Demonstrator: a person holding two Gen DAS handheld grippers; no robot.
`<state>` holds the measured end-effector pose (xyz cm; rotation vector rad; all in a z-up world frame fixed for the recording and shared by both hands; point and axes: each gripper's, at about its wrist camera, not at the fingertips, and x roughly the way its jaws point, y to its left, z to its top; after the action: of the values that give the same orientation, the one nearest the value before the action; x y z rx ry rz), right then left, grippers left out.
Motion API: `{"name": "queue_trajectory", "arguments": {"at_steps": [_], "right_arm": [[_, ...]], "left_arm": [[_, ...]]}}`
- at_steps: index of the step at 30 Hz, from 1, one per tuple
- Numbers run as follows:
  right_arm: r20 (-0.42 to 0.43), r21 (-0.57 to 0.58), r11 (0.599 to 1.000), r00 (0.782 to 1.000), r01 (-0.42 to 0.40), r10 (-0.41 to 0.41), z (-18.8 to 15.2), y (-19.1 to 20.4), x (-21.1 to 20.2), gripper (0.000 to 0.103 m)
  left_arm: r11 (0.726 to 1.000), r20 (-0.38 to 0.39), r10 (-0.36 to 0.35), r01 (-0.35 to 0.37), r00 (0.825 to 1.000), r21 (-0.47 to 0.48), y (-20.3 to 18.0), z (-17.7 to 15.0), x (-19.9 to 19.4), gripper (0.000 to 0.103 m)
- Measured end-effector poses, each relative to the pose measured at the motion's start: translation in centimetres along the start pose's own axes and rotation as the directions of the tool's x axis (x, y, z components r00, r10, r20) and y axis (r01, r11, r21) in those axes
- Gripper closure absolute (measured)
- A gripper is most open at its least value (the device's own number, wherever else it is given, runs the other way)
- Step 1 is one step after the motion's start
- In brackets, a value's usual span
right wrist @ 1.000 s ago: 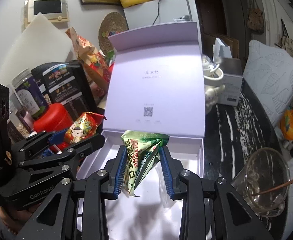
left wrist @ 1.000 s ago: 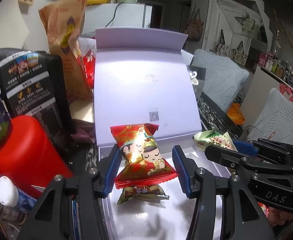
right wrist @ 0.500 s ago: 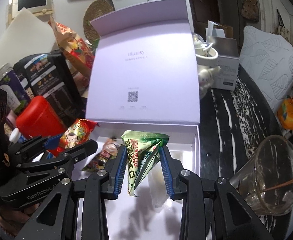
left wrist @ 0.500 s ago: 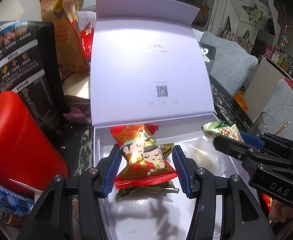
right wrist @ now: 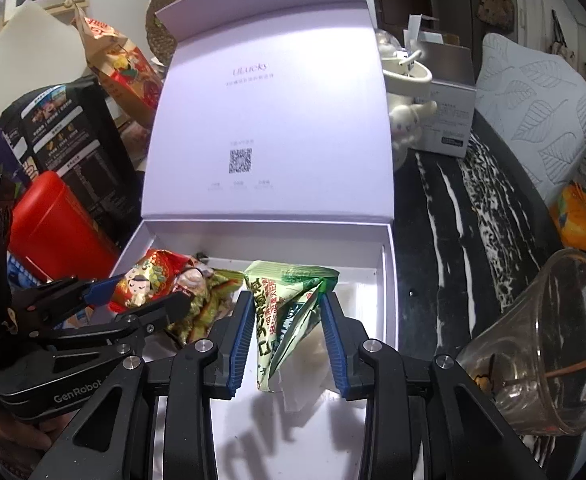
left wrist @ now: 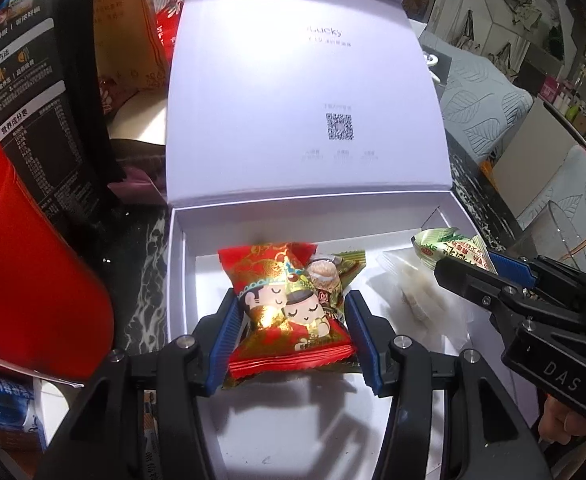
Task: Organize soft objects
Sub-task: 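Open the left tool over the box while the right tool releases the green packet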
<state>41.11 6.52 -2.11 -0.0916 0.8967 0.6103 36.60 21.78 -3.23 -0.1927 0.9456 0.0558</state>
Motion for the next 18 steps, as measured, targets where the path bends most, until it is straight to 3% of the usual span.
{"name": "queue_trajectory", "arguments": {"at_steps": [7,18], "right_arm": [[-0.035,0.001,1.000,0.999,0.029,-0.029,-0.1,0.0,1.0,0.069],[-0.049,-0.001,0.998,0.997,0.059,-0.059,0.0,0.0,1.0,0.061]], "left_arm": [[0.999,-0.057,-0.007,0.005,0.998,-0.040,0.6,0.2,0.7,0.050],[0.998,-0.049,0.063,-0.063,0.997,0.004,-0.7,0.5,0.4,0.034]]}}
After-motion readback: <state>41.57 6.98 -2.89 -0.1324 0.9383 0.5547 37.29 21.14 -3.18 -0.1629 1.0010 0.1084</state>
